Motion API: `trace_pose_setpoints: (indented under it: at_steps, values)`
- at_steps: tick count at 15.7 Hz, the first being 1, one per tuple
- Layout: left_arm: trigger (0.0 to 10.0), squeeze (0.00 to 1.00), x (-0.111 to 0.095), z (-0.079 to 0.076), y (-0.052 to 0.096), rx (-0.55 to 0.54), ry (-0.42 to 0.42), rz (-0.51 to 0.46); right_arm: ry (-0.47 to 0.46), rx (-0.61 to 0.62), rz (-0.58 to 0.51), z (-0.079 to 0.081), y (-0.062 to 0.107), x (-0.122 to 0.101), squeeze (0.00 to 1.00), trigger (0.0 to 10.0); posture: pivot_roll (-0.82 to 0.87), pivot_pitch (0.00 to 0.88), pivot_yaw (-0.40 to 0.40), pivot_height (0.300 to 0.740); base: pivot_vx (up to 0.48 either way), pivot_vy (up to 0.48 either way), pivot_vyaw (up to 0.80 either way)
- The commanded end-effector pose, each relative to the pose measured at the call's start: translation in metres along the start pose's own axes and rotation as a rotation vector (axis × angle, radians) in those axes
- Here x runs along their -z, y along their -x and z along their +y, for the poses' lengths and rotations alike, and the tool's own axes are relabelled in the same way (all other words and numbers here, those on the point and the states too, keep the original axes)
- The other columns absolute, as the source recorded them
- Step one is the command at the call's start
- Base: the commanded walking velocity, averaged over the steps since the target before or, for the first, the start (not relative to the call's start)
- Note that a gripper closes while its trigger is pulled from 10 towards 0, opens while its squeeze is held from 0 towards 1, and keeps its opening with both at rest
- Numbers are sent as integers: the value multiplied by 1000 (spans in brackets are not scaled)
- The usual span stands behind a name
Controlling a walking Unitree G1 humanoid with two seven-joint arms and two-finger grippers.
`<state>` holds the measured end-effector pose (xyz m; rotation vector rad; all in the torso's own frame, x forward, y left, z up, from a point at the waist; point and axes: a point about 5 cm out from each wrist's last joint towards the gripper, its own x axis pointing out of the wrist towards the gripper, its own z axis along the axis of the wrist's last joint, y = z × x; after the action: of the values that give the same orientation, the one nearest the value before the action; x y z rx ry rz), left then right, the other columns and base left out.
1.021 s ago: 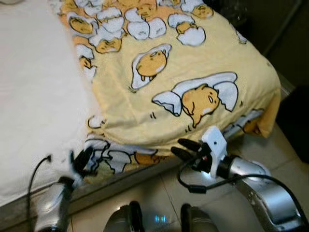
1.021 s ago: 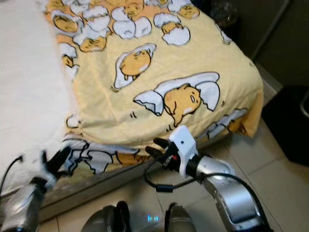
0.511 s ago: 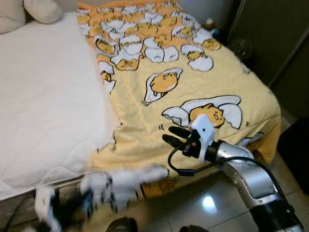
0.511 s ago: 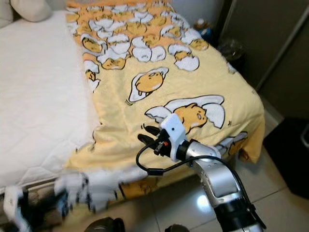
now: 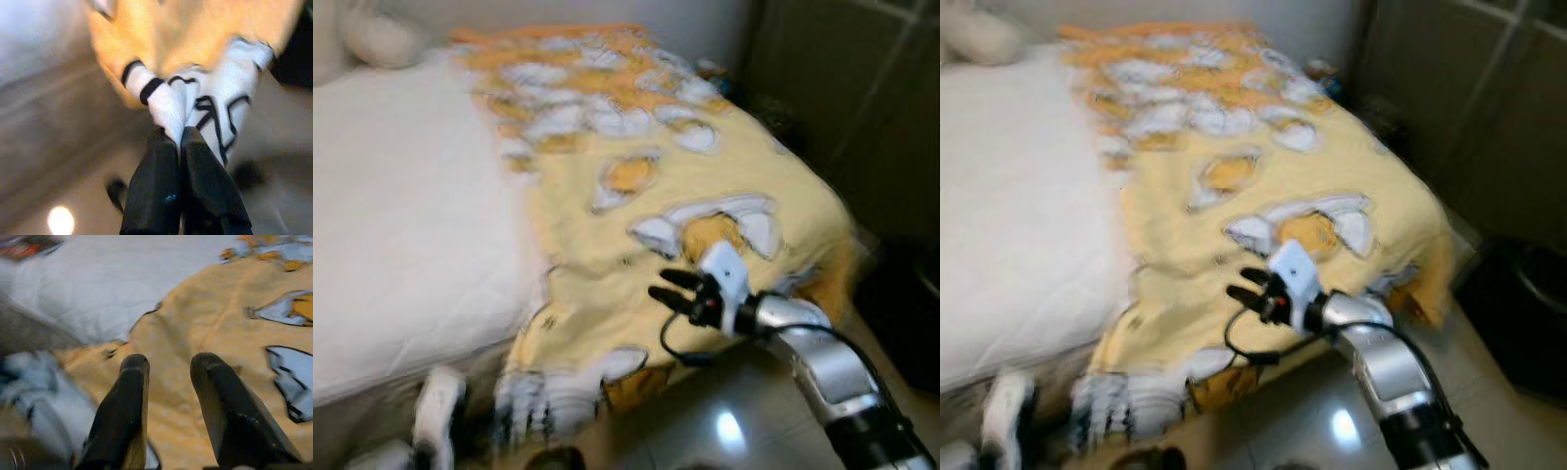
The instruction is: Clean up the room
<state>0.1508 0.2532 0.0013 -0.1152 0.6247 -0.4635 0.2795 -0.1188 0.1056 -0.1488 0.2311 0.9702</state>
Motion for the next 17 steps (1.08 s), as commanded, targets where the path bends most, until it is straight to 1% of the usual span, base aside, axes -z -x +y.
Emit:
trace_pose_setpoints:
  at_steps: [1,2,3,4,6,7,8,9,10,11,12,13,14,15,16,17]
  values:
    - [10000,0,10,2,6,-19,54,27,10,-2,-12,0,1,-1,0,10000,-89,31,56,740,0,0,0]
    - [10000,1000,0,2,2,3,93,-31,11,2,-11,-1,2,0,0,10000,-89,27,56,740,0,0,0]
    - [10000,1000,-5,4,1,10,95,-58,13,4,-10,-1,2,0,0,10000,-90,26,58,740,0,0,0]
    - [10000,1000,-7,6,2,13,103,-58,13,7,-9,-2,3,0,0,10000,-86,24,56,740,0,0,0]
    - [10000,1000,-6,7,7,39,120,-32,14,9,-8,-3,4,1,0,10000,-81,19,55,740,0,0,0]
    - [10000,1000,-3,7,10,37,112,-2,13,10,-7,-3,4,2,0,10000,-74,16,51,740,0,0,0]
    - [10000,1000,-2,12,10,-12,68,-1,14,11,-8,-3,4,3,0,10000,-71,14,46,740,0,0,0]
    - [10000,1000,-8,18,8,-83,19,-38,13,13,-9,-3,3,3,0,10000,-62,12,37,740,0,0,0]
    - [10000,0,-20,23,1,-138,-2,-109,9,23,-13,-5,3,4,0,10000,-53,10,23,740,0,0,0]
    - [10000,0,-37,34,-4,-263,-34,-197,5,48,-18,-7,2,5,0,10000,-44,8,10,740,0,0,0]
    - [10000,0,-55,42,-7,-356,-16,-308,6,114,-14,-10,1,7,0,10000,-47,4,4,740,0,0,0]
    - [10000,0,-67,44,-14,-417,-1,-350,15,203,-3,-16,0,10,0,10000,-51,2,3,740,0,0,0]
    - [10000,0,-75,39,-20,-410,17,-384,14,256,-2,-19,0,11,0,10000,-57,0,2,740,0,0,0]
    - [10000,0,-96,18,-40,-372,44,-456,37,459,-32,-29,4,9,0,10000,-63,0,1,740,0,0,0]
    - [10000,0,-111,1,-52,-344,21,-496,13,560,-35,-33,8,11,0,10000,-70,0,1,740,0,0,0]
    - [10000,0,-120,-18,-66,-307,-67,-500,19,610,-46,-31,13,15,0,10000,-82,0,8,740,0,0,0]
